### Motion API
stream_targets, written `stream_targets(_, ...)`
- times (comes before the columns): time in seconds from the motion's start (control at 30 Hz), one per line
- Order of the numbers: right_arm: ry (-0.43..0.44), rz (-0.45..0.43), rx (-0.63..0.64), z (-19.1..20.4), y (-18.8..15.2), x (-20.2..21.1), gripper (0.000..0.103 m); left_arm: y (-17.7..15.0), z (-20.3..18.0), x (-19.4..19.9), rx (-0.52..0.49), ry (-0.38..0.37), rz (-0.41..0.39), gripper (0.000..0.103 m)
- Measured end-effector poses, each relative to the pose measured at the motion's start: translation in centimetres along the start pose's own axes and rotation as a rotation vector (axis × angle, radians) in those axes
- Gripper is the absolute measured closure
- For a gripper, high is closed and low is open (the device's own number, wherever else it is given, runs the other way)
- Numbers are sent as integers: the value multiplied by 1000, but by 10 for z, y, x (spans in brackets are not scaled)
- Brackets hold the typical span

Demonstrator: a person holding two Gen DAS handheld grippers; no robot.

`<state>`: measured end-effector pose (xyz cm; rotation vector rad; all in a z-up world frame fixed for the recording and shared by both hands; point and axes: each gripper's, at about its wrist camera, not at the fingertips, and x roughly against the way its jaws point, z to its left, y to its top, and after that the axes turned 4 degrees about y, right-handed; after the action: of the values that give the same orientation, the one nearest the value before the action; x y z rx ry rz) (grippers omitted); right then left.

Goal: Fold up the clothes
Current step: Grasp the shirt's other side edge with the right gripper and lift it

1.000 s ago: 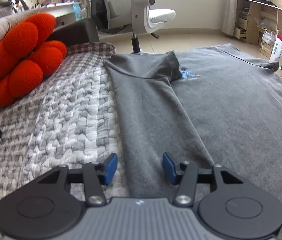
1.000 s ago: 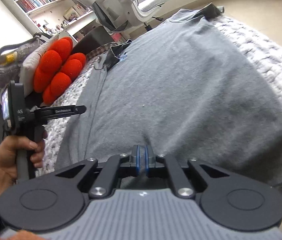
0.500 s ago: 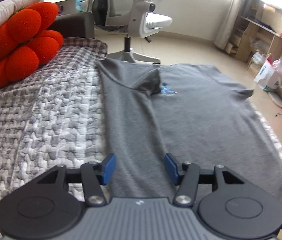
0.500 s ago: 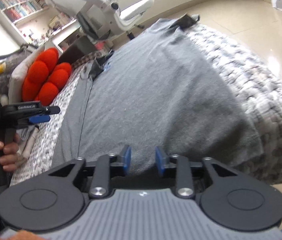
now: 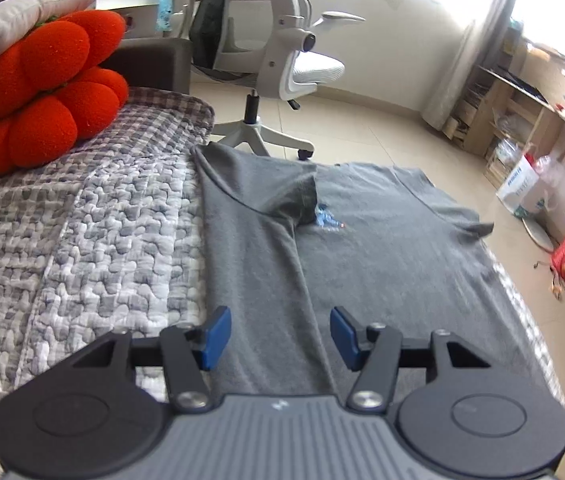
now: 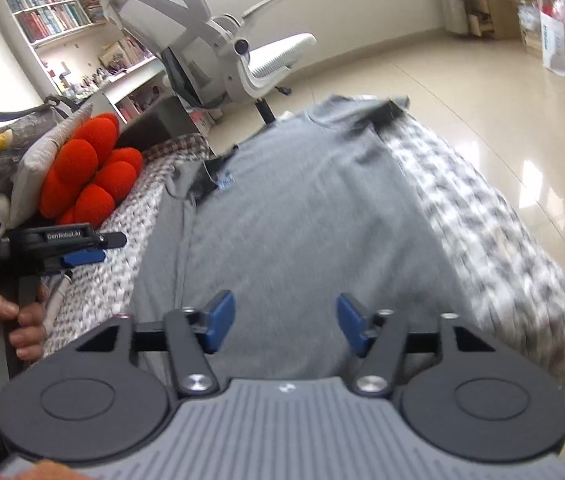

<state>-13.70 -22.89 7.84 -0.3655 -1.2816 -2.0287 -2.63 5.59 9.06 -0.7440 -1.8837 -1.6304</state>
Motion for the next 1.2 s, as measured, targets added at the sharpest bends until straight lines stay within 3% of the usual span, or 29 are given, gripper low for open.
stream_targets(0.1, 9, 20, -5, -10, 14, -20, 37, 6, -7, -8, 25, -23, 27, 42)
stream_targets(0.23, 17, 48, -2, -21, 38, -45, 37, 12, -23, -19, 14, 3, 27, 41)
stream_targets(0.47, 38, 54, 49, -30, 91, -72, 35, 22, -49, -38, -20, 41, 50, 24)
stream_targets(0.7, 95, -2, -19, -56, 145, -87, 22, 30, -76, -48, -43, 21, 105, 15)
stream_targets(0.8, 46, -61, -20, -78, 155, -89, 11, 41, -92, -50, -63, 34, 81, 7)
stream_targets(0.9, -65, -76, -14, -103, 160, -94, 10, 52, -101, -52, -57, 23, 39, 1)
stream_targets(1.07, -62, -68, -173, -142, 164, -103, 10, 61, -93, -71, 14, 70, -23, 1)
stream_targets(1.2, -27, -38, -236, -154, 168, -118, 9, 65, -74, -96, 74, 95, 22, 1)
